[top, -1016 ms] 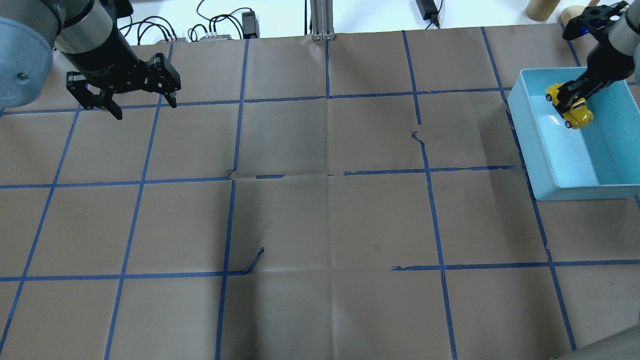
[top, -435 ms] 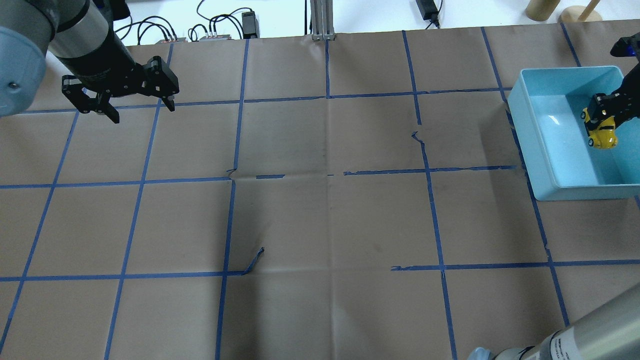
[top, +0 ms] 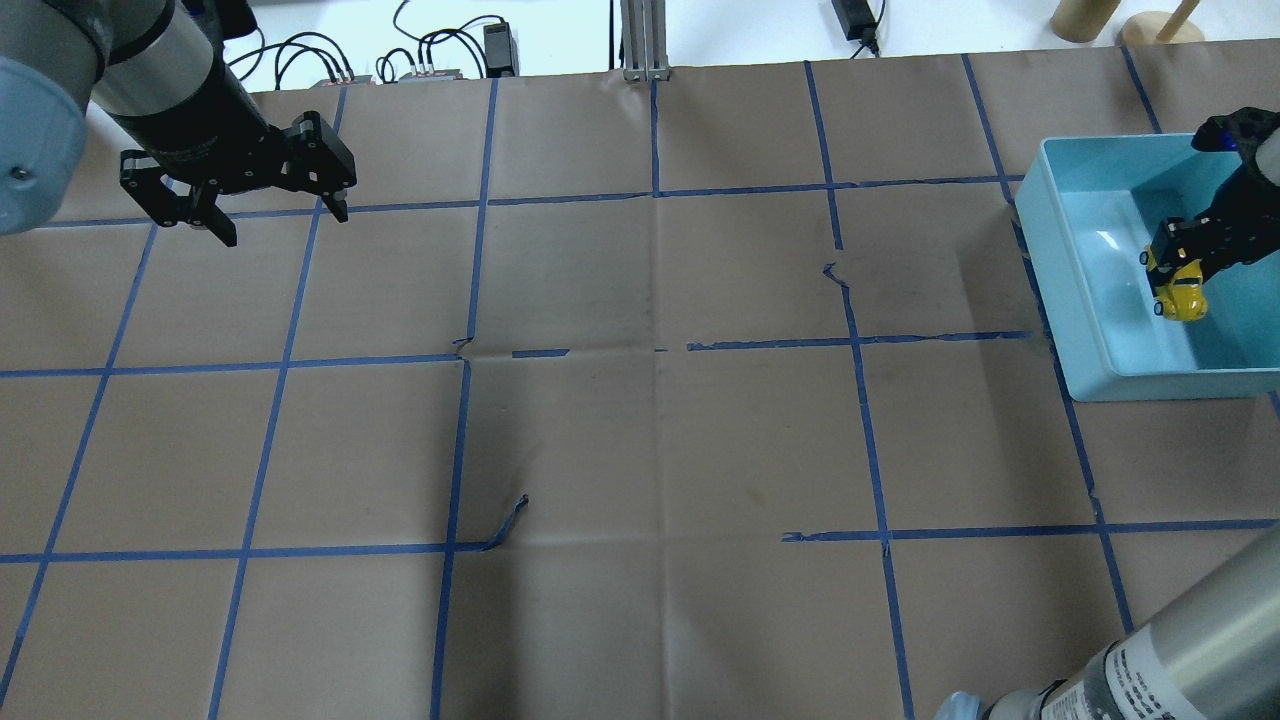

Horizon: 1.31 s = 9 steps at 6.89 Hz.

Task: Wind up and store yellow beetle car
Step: 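Lower the car into the bin and open the right gripper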

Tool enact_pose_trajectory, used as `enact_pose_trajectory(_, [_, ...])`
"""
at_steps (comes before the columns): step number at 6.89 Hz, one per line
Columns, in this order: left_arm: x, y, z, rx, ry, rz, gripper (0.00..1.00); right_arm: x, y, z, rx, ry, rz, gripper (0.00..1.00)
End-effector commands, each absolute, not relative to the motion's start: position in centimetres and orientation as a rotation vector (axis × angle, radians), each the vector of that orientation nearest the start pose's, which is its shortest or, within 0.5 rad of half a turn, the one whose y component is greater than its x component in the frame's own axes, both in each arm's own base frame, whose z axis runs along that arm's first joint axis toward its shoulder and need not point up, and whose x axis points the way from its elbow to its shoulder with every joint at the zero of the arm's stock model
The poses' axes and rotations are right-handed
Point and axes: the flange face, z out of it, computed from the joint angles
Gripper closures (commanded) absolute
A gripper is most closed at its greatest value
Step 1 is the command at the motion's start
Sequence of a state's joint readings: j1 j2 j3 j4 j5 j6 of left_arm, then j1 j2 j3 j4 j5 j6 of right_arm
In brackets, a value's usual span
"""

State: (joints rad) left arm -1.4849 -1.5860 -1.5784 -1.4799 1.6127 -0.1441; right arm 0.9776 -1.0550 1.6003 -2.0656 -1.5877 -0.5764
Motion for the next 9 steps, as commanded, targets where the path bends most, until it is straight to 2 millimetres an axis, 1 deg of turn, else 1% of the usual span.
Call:
enact_pose_trajectory(1, [-8.6,-50.8,49.4,-0.358,3.078,-0.116,0.01,-24.6,-59.9,21.0,0.004,3.110,0.115,0.59])
enact_pose_trajectory(2, [-8.6,-50.7,49.1,-0.358,3.078,-0.100,0.01,-24.6,-60.0,21.4,-0.010,3.116,0.102,0.09])
enact_pose_trajectory(3, [-8.6,-50.9,49.0,-0.360,3.080,-0.095,0.01,-24.6,-60.1,22.0,-0.006,3.124,0.096,0.00])
enact_pose_trajectory(4, [-8.6,-50.9,48.9,-0.360,3.081,-0.095,0.01,-24.4,-60.1,23.4,-0.008,3.133,0.079,0.00])
enact_pose_trajectory(5, [-8.6,-51.6,47.6,-0.360,3.084,-0.054,0.01,-23.0,-59.3,27.7,-0.022,3.147,0.047,0.00])
enact_pose_trajectory(6, [-8.7,-51.7,47.6,-0.360,3.086,-0.052,0.01,-19.6,-58.4,31.7,-0.039,3.140,0.067,0.00])
enact_pose_trajectory(7, [-8.6,-51.7,47.3,-0.360,3.086,-0.038,0.01,-16.5,-56.9,36.2,-0.006,3.144,0.061,0.00])
enact_pose_trajectory(8, [-8.7,-51.8,47.1,-0.371,3.086,-0.033,0.01,-12.7,-55.2,40.3,0.028,3.151,0.045,0.00])
enact_pose_trajectory(9, [-9.4,-51.4,48.0,-0.351,3.095,-0.052,0.01,-7.4,-53.4,44.6,0.051,3.166,-0.005,0.00])
